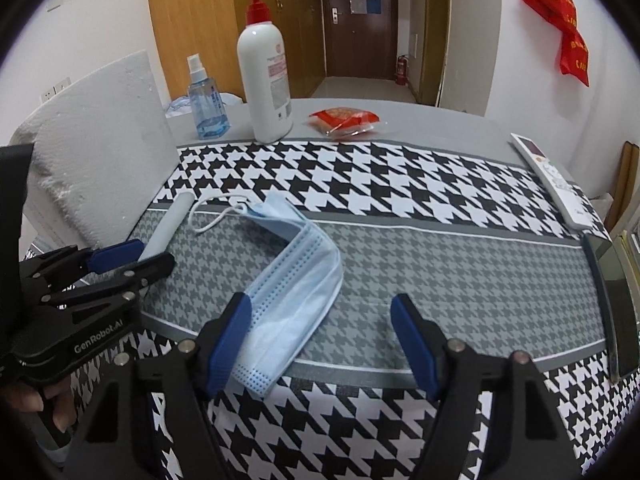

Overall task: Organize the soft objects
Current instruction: 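Close the left gripper on the white foam strip while the right gripper closes on the blue mask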

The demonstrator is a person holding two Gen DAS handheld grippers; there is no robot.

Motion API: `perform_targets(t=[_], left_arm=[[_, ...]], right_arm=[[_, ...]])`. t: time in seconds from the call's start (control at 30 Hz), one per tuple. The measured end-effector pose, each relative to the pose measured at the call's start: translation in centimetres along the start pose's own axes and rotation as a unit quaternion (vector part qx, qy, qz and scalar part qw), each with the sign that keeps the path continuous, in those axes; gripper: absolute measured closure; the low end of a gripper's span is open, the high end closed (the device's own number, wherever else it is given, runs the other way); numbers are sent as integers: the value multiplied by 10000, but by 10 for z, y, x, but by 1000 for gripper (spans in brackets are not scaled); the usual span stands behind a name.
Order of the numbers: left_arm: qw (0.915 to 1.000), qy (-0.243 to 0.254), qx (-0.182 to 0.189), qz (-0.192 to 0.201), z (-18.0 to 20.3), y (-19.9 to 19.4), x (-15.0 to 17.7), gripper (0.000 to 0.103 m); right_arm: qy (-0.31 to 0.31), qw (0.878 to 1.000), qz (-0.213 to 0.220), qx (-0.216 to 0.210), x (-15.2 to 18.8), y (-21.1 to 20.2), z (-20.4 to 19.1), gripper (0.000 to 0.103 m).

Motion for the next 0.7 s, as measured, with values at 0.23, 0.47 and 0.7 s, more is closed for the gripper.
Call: perform_targets(t=[0.23, 0.47, 0.7], left_arm=[[9996, -186, 186, 45, -6, -1, -1, 80], [9990, -234, 344, 187, -8, -10, 0, 82], [9984, -276, 423, 243, -10, -15, 1, 82]], right_arm=[[-22, 10000, 15, -18, -4, 2, -4, 27], [8, 10000, 69, -71, -7, 0, -8, 27], [-159, 9998, -112, -22, -4, 11, -16, 46]])
Point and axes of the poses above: each gripper's, at about its wrist camera, not at the fingertips, and y roughly the way its jaws point, z to its right, x to its underside, the point moved 10 cm from there along y, roughly the way its jaws point, and after that the axes turned 4 degrees about -z, right-handed, at the moved point
